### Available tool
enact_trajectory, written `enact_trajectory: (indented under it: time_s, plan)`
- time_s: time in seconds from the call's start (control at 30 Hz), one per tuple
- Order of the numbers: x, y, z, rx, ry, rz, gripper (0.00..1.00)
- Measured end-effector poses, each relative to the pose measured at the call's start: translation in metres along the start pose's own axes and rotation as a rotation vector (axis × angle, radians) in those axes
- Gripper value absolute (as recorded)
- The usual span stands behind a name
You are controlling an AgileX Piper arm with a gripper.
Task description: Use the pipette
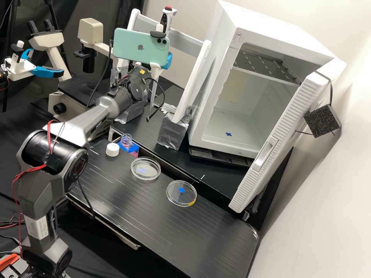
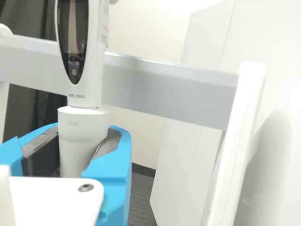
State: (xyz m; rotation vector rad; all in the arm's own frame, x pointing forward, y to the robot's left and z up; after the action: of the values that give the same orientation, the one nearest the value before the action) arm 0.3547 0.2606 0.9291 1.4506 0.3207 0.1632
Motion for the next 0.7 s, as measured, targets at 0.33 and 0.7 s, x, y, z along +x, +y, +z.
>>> enact_trajectory:
  time_s: [0.33,0.7]
  plan:
    - [0.0030,-0.0023,0.0015,0.001,-0.006,-0.006,0.00]
    - [0.0038,-0.0081,-0.0014,-0.003,0.003,-0.023,0.00]
